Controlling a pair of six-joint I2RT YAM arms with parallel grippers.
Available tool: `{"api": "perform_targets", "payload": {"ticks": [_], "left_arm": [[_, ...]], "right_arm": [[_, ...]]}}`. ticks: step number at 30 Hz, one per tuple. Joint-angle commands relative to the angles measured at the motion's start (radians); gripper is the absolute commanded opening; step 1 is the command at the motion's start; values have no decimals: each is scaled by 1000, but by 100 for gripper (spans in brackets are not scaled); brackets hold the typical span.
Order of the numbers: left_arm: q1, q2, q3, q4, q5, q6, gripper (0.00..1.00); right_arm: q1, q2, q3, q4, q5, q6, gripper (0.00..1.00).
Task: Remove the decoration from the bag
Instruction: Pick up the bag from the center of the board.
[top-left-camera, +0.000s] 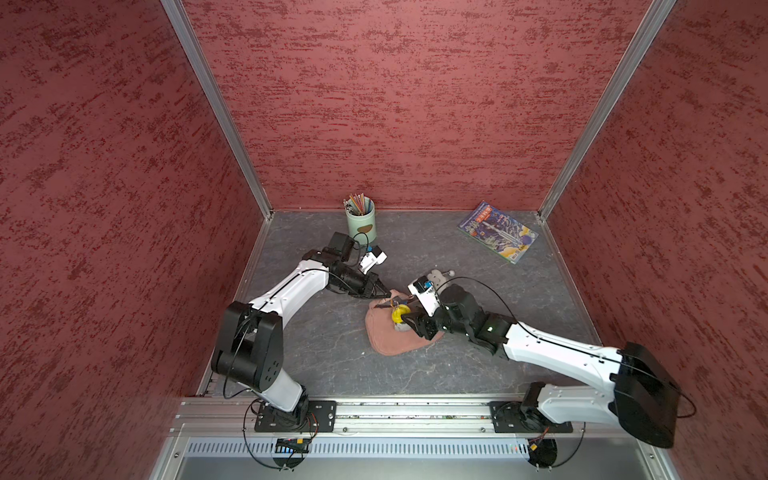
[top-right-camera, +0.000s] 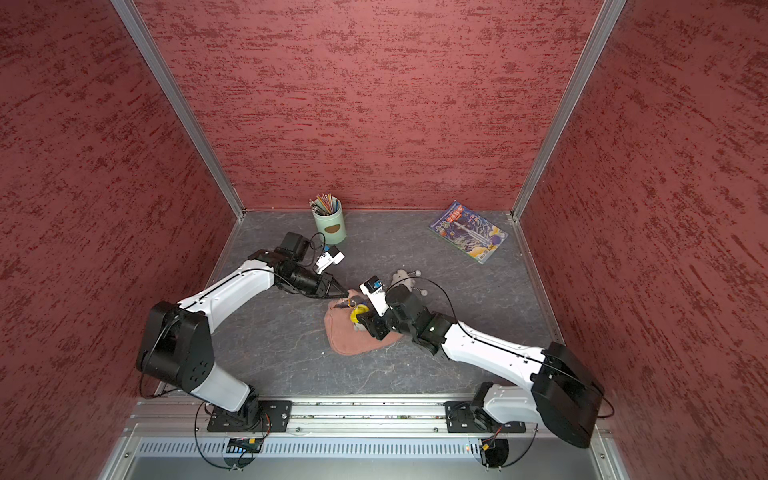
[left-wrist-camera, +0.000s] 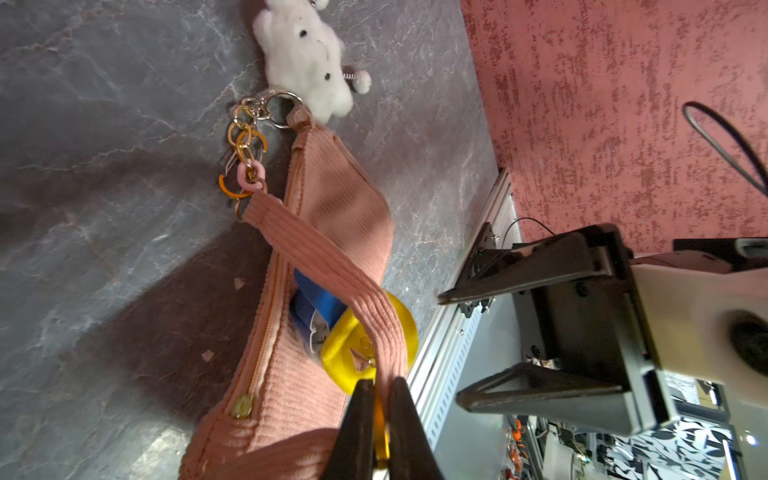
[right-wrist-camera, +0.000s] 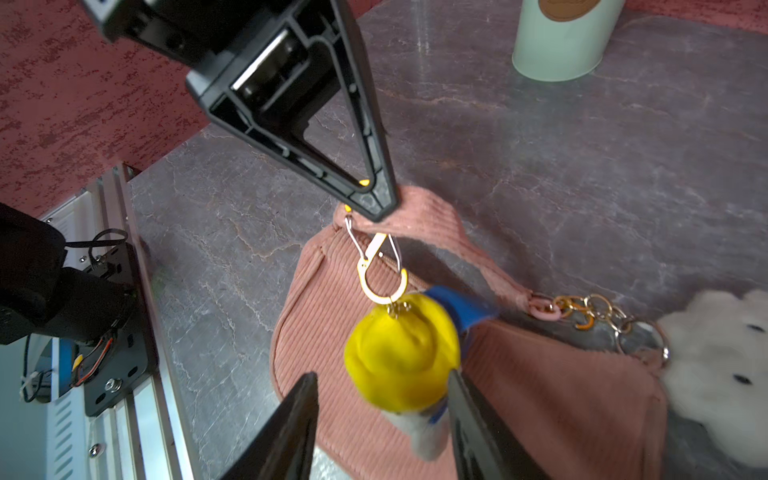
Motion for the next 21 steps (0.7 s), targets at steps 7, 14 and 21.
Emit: {"api": "perform_targets", "payload": {"ticks": [7,14,21], "left_arm": [[-56,27,49,-34,70,-51,0],[-57,15,44,-31,56,-55,0],[-49,8,40,-21,25,-62,0]], "right_arm": [[0,110,58,186,29,-55,52],[-2,120,73,169,12,-28,40],[-7,112,86,126,-7,18,38]]}}
